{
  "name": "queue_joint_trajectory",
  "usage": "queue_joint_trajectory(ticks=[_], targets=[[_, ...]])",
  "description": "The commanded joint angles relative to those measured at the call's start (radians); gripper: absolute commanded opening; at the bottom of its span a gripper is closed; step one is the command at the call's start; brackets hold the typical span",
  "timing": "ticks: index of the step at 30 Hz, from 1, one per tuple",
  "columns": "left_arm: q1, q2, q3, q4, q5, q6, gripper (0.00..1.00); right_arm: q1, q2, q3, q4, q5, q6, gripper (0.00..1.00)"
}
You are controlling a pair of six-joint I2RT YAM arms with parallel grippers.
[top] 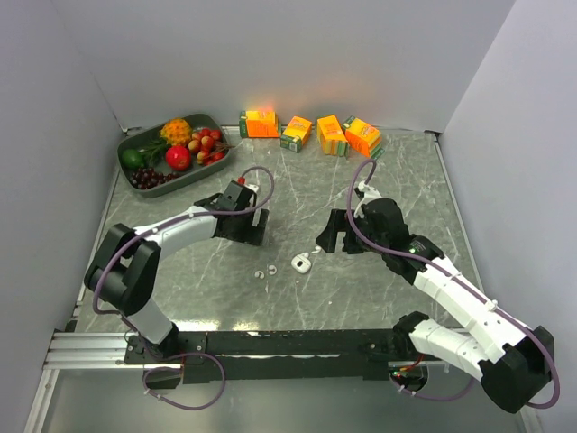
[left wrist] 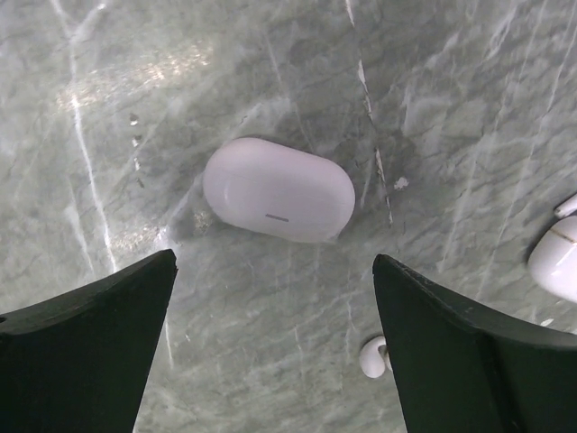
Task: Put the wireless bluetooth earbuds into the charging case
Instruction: Pick up the charging case at the center of the board.
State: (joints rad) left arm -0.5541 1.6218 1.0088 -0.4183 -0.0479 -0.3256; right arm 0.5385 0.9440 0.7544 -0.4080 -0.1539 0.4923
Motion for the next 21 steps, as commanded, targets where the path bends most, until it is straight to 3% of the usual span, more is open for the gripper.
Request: queue_joint_trajectory(ticks=[1,21], targets=[[-0.006,-0.013,-0.01,0.079,0.065,0.095,0.96,-0.003,-0.031,0.033,0.003,-0.012,-0.006,1.0],[-0.007,0.105,0.024,0.098,-0.007,0.171,0.98,-0.002,-0.042,0.025,-0.003,-0.018,-0.008,1.0]])
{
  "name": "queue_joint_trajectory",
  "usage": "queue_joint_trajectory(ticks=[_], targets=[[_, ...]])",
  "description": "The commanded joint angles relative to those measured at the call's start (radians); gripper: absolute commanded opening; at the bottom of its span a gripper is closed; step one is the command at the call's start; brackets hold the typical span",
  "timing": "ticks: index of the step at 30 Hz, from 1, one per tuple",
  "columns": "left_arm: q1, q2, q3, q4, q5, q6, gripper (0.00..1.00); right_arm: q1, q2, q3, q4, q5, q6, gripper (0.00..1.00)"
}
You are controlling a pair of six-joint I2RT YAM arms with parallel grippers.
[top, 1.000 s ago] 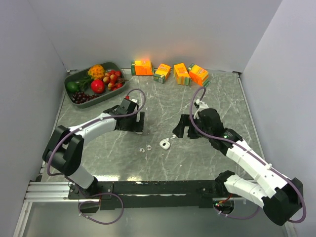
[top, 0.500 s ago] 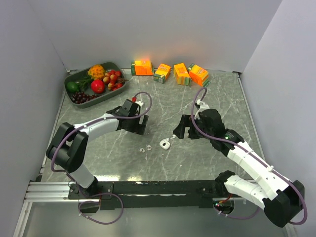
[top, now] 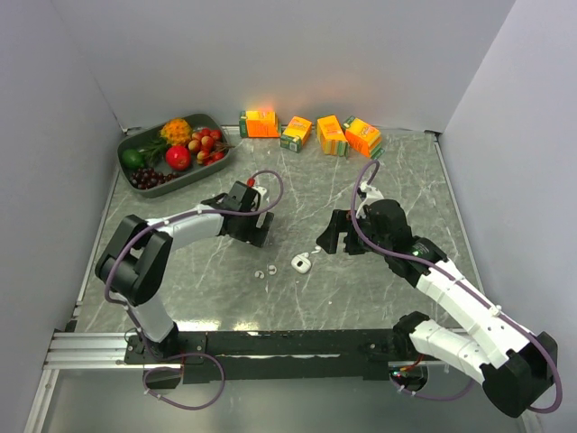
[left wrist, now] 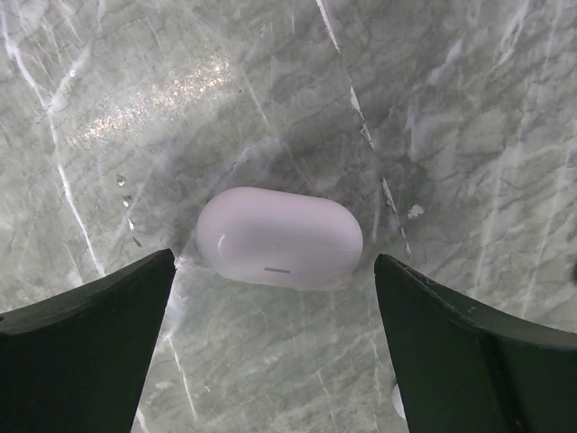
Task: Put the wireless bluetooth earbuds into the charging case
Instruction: Pick up the charging case at the center of the board.
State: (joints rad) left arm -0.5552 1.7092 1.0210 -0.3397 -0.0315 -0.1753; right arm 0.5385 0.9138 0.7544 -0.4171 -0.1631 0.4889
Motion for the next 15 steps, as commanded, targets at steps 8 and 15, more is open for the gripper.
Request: queue_joint_trajectory(ticks=[8,15], targets=[[-0.009,0.049,0.019,0.013,-0.011,0.031,0.93,-0.003,-0.024,0.011,0.005,0.002,-0.009,1.0],[-0.028,0.049,0.027,0.005,-0.033,0.043,0.93,-0.003,-0.026,0.003,0.008,0.0,-0.006,1.0]])
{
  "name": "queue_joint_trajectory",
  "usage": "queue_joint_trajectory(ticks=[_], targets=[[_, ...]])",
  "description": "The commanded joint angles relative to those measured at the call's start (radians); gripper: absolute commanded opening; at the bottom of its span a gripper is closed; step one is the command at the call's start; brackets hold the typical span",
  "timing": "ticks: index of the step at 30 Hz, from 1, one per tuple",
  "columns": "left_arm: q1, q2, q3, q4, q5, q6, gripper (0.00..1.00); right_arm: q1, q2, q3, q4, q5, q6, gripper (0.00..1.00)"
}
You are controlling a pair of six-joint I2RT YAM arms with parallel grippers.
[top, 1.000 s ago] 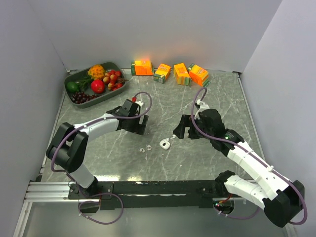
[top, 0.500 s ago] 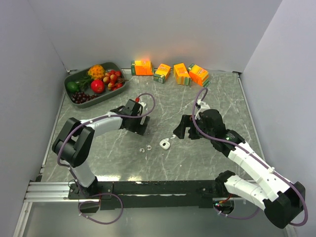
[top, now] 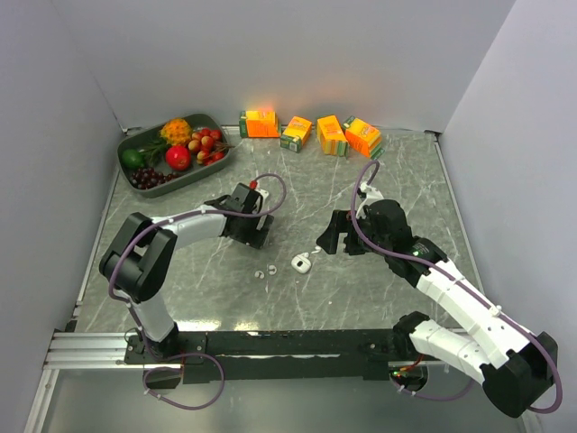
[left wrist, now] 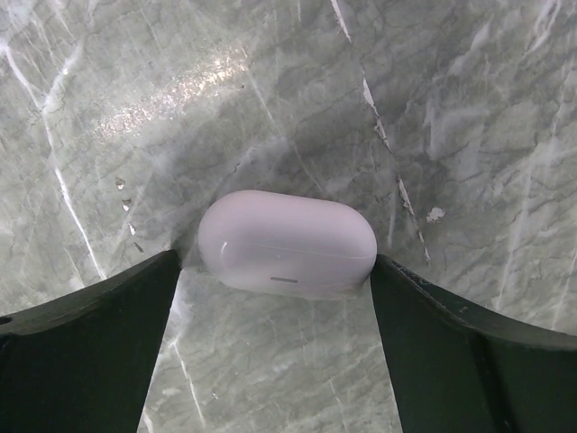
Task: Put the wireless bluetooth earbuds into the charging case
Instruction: Pick up the charging case at the center of the board.
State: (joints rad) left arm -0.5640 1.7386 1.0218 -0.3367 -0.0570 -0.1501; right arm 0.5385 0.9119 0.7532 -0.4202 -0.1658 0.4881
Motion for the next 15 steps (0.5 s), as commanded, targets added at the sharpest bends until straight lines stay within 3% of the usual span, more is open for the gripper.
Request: queue_joint_trajectory(ticks=[1,6,15], targets=[[-0.022,0.018,0.03,0.001,-0.01,0.02,0.93,-0.003,-0.024,0.003,0.012,0.002,-0.005,1.0],[-0.042,0.033,0.046,-0.018,-0.026,0.02,0.91,-0.003,-0.021,-0.002,0.014,0.0,-0.003,1.0],[-0.053,0.039,0.05,-0.038,-0.047,0.018,0.77,-0.003,-0.033,-0.012,0.014,0.005,0.0,1.0]])
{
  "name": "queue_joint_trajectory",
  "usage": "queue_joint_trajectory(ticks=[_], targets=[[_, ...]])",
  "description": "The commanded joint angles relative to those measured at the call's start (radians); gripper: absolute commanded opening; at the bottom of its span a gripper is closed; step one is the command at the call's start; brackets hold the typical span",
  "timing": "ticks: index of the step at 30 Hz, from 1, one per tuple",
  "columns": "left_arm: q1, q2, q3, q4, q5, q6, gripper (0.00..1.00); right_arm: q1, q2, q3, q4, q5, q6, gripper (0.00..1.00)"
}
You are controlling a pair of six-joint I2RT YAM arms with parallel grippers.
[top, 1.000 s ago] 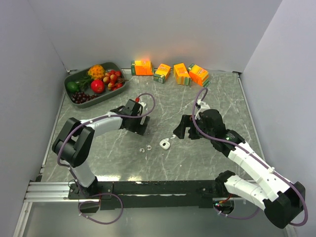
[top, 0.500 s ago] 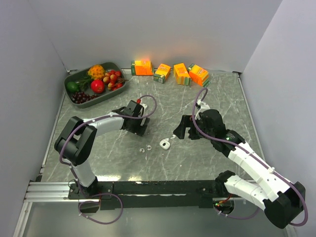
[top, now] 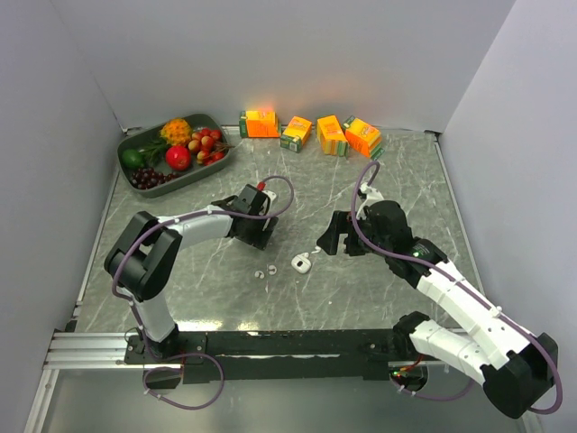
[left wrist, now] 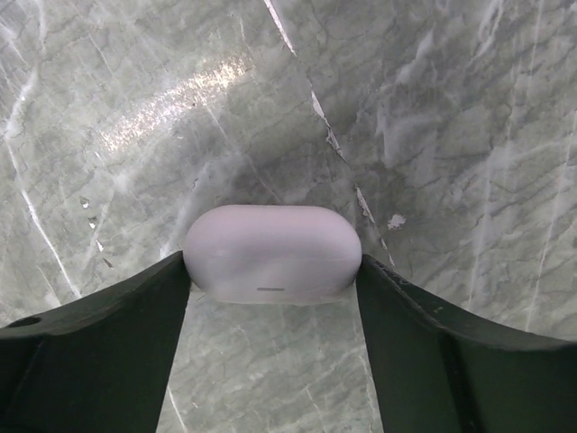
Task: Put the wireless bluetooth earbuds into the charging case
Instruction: Pick up the charging case at the center of the board, then open the charging case.
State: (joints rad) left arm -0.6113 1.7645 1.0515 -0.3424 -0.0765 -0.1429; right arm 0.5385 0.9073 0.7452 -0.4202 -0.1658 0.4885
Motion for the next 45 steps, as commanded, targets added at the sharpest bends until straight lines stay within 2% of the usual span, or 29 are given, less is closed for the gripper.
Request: queue_joint_trajectory(ticks=[1,9,13,15,16,20,22,23,26,28,30,35,37,41,45], targets=[[-0.005,0.013,0.022,-0.033,-0.028,0.009,0.75,-0.003,-0.028,-0.004,0.014,0.005,-0.001,1.0],[-0.005,-0.017,0.005,-0.027,-0.032,-0.012,0.56,-0.003,-0.031,0.011,0.009,0.0,0.001,1.0],[-0.005,-0.084,-0.01,0.003,-0.028,-0.04,0.33,-0.003,-0.038,0.042,-0.005,-0.001,0.002,1.0],[-0.005,-0.12,-0.03,0.029,-0.011,-0.056,0.25,-0.003,-0.035,0.098,-0.044,0.021,-0.001,1.0],[-0.007,-0.163,-0.039,0.063,-0.006,-0.064,0.18,-0.002,-0.036,0.117,-0.055,0.026,-0.004,1.0],[-0.008,-0.289,-0.096,0.172,0.044,-0.07,0.02,-0.003,-0.038,0.197,-0.088,0.037,-0.01,1.0],[-0.018,-0.397,-0.166,0.251,0.072,-0.06,0.01,-0.003,-0.041,0.218,-0.094,0.037,-0.005,1.0],[-0.022,-0.443,-0.204,0.369,0.098,-0.052,0.01,-0.003,-0.042,0.218,-0.091,0.035,-0.004,1.0],[-0.036,-0.626,-0.376,0.556,0.223,-0.031,0.01,-0.002,-0.038,0.226,-0.092,0.008,-0.016,1.0],[-0.056,-0.749,-0.51,0.739,0.314,0.002,0.01,-0.002,-0.018,0.25,-0.109,-0.015,-0.042,1.0],[-0.093,-0.847,-0.616,0.863,0.311,0.038,0.01,0.005,0.01,0.291,-0.138,-0.038,-0.083,1.0],[-0.159,-0.961,-0.709,0.908,0.293,0.095,0.01,0.049,0.073,0.374,-0.183,-0.113,-0.128,1.0],[-0.194,-0.999,-0.722,0.898,0.233,0.118,0.01,0.093,0.106,0.414,-0.202,-0.127,-0.136,1.0],[-0.304,-1.013,-0.7,0.815,0.146,0.257,0.01,0.213,0.244,0.554,-0.317,-0.084,-0.198,1.0],[-0.353,-1.011,-0.717,0.812,0.083,0.302,0.01,0.27,0.292,0.553,-0.321,-0.058,-0.196,1.0]])
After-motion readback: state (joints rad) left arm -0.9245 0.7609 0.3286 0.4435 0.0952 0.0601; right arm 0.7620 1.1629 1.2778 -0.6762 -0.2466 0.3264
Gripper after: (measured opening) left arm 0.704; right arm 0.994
